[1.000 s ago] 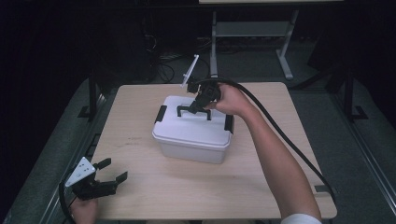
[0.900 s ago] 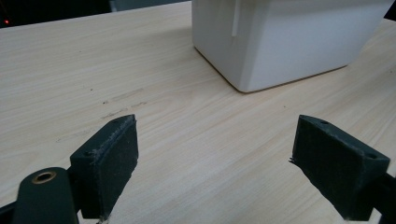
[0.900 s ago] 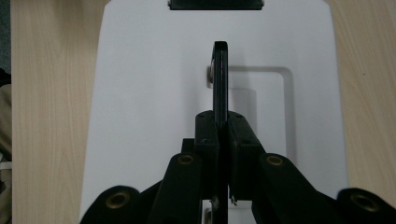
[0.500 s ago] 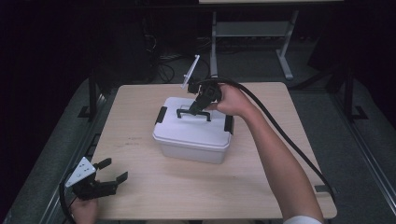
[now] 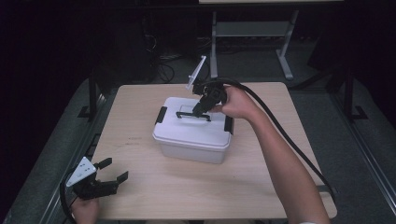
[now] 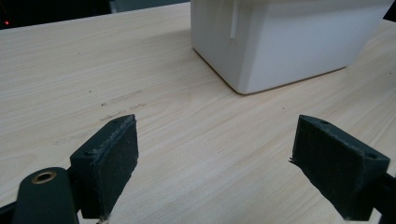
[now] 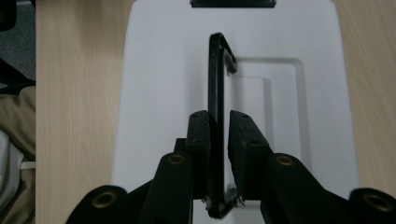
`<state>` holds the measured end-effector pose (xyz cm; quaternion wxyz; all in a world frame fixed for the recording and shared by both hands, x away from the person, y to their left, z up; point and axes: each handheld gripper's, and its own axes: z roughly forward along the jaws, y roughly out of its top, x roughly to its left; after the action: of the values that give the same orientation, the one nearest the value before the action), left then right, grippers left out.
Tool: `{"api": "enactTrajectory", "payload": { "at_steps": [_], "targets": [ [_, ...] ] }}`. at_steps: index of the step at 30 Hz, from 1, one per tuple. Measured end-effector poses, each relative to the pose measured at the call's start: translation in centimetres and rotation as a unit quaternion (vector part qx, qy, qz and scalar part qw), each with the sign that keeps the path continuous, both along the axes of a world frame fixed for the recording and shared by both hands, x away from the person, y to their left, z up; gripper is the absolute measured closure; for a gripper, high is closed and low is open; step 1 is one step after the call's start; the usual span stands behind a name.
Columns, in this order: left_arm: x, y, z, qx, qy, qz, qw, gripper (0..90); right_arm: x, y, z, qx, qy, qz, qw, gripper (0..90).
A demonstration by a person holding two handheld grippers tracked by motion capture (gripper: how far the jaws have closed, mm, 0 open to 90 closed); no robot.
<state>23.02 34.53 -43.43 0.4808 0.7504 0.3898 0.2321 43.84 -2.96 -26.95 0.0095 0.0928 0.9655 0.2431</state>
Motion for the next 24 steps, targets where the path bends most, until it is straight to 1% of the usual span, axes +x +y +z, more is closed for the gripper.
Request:
{"api": "enactTrajectory", "payload": {
  "at_steps": [3, 5, 9, 12, 20, 24],
  "targets": [
    [0.0, 0.0, 0.0, 0.001, -0.001, 0.000, 1.0000, 13.7, -0.1, -0.3, 0.3, 0.000, 0.000, -0.003, 1.0000, 76.8],
    [0.0, 0.0, 0.0, 0.000, -0.001, 0.000, 1.0000, 13.7, -0.2, -0.7, 0.5, 0.008, -0.001, -0.005, 1.0000, 76.2],
    [0.0, 0.0, 0.0, -0.001, -0.001, 0.000, 1.0000, 13.7, -0.4, -1.5, 0.7, 0.007, -0.003, -0.015, 0.9999, 75.0],
    [0.0, -0.1, 0.0, 0.003, 0.001, -0.002, 1.0000, 13.7, -0.4, -2.1, 0.7, 0.007, -0.004, -0.019, 0.9998, 74.0],
    [0.1, -0.3, 0.0, 0.004, 0.000, -0.005, 1.0000, 13.7, -0.9, -3.7, 0.8, 0.008, -0.005, -0.033, 0.9994, 73.0],
    [0.2, -0.2, 0.0, 0.004, -0.001, -0.004, 1.0000, 13.7, -1.1, -4.0, 1.2, 0.007, -0.008, -0.036, 0.9993, 72.0]
  ]
}}
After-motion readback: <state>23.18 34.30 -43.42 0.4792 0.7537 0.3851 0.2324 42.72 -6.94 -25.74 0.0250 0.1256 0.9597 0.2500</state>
